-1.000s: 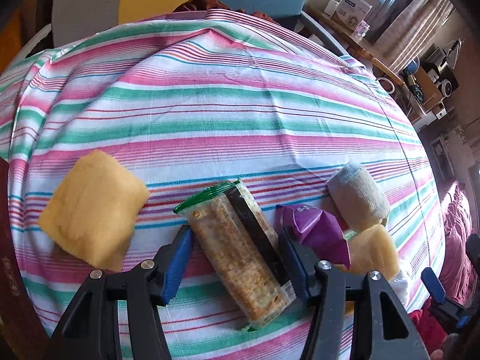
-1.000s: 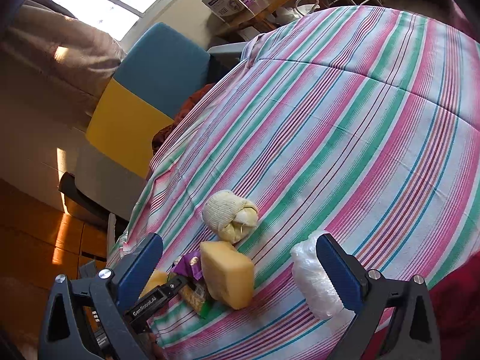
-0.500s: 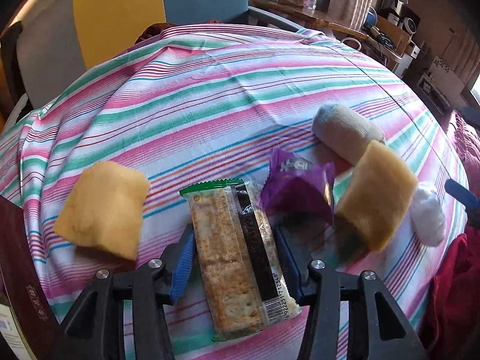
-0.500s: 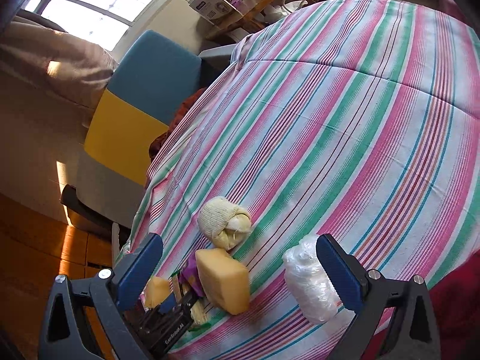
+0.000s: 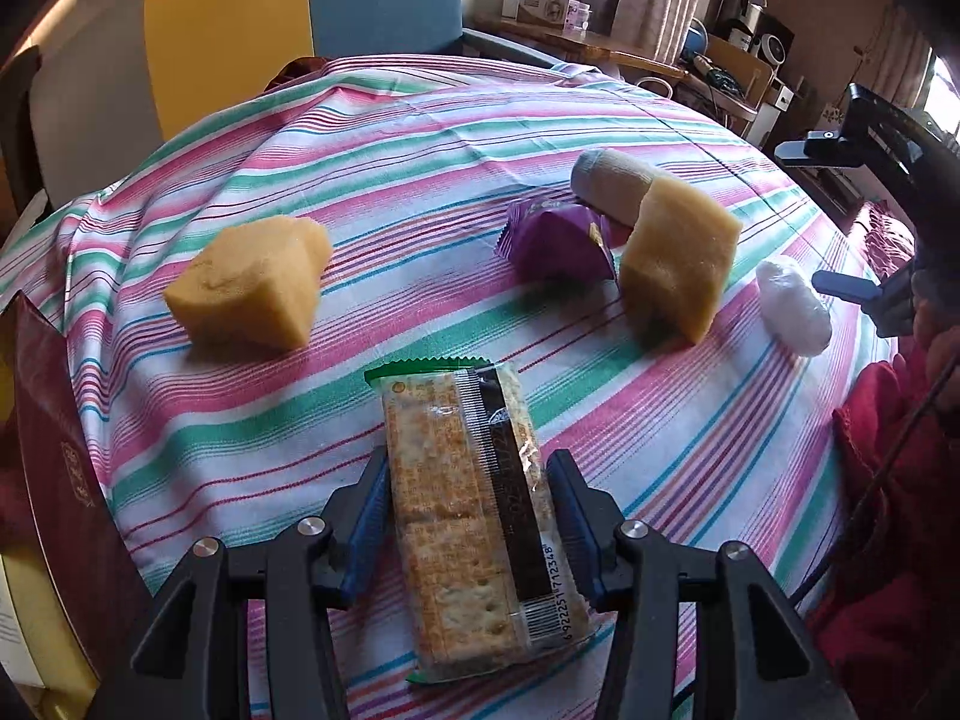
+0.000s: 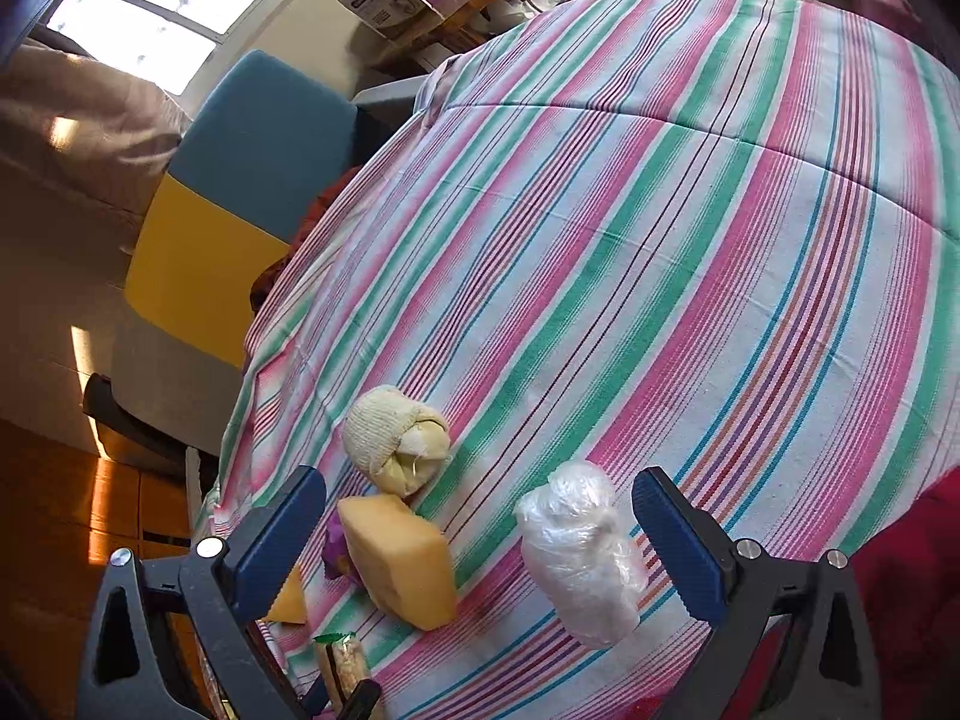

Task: Organize objects
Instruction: 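Lift the cracker packet with the left gripper while the right grasps the plastic-wrapped bundle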

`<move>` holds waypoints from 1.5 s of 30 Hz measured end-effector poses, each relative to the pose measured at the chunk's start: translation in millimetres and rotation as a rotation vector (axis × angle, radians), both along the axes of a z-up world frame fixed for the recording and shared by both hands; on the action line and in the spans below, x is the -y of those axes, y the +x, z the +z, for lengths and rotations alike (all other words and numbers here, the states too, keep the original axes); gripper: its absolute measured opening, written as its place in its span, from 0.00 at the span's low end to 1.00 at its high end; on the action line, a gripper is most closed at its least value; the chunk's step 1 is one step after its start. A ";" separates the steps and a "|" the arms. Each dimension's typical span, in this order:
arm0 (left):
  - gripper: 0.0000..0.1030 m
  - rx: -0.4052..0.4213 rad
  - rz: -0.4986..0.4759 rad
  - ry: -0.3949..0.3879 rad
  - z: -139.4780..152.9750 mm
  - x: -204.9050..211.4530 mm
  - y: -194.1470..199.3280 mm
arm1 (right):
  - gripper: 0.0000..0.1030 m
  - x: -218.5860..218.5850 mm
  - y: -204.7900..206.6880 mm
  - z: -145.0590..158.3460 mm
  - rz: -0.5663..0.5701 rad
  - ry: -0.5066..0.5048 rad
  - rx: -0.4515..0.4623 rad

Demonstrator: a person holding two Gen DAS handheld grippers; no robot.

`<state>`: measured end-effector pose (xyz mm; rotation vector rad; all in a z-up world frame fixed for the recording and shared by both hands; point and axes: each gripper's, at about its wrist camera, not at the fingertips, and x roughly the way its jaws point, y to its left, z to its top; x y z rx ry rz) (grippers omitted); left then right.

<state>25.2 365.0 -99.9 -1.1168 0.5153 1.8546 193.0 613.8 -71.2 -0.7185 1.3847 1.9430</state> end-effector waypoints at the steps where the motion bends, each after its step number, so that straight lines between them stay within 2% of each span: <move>1: 0.50 0.001 0.001 0.003 -0.5 1.5 0.2 | 1.00 0.5 -0.9 -0.2 0.003 0.002 0.011; 7: 0.49 0.008 0.011 0.026 -0.2 6.7 1.4 | 0.99 2.6 -14.8 -12.3 0.040 -0.022 0.169; 11: 0.49 0.020 0.014 0.039 -0.3 9.4 0.6 | 0.88 5.2 -23.3 -17.3 0.066 0.000 0.293; 13: 0.49 0.027 0.017 0.045 -0.3 10.7 -0.2 | 0.81 5.6 -25.2 -21.3 0.079 -0.008 0.318; 16: 0.49 0.030 0.019 0.051 -0.3 11.2 -0.7 | 0.79 8.0 -31.4 -26.2 0.112 -0.007 0.371; 17: 0.49 0.030 0.018 0.052 -0.4 11.2 -0.7 | 0.75 9.9 -33.5 -25.4 0.121 0.011 0.391; 19: 0.49 0.027 0.016 0.052 -0.6 11.0 -0.2 | 0.52 13.6 -38.3 -25.9 0.141 0.044 0.444; 21: 0.49 0.026 0.015 0.054 -0.4 12.7 0.4 | 0.36 15.8 -42.0 -25.4 0.153 0.078 0.479; 25: 0.49 0.016 0.012 0.054 -0.7 12.6 1.5 | 0.36 14.9 -40.0 -24.3 0.153 0.090 0.457; 37: 0.49 0.011 0.010 0.058 -1.9 14.1 2.3 | 0.39 12.7 -38.5 -26.5 0.184 0.113 0.466; 45: 0.49 0.004 -0.001 0.051 -1.6 13.6 2.0 | 0.36 12.3 -36.1 -26.1 0.202 0.129 0.476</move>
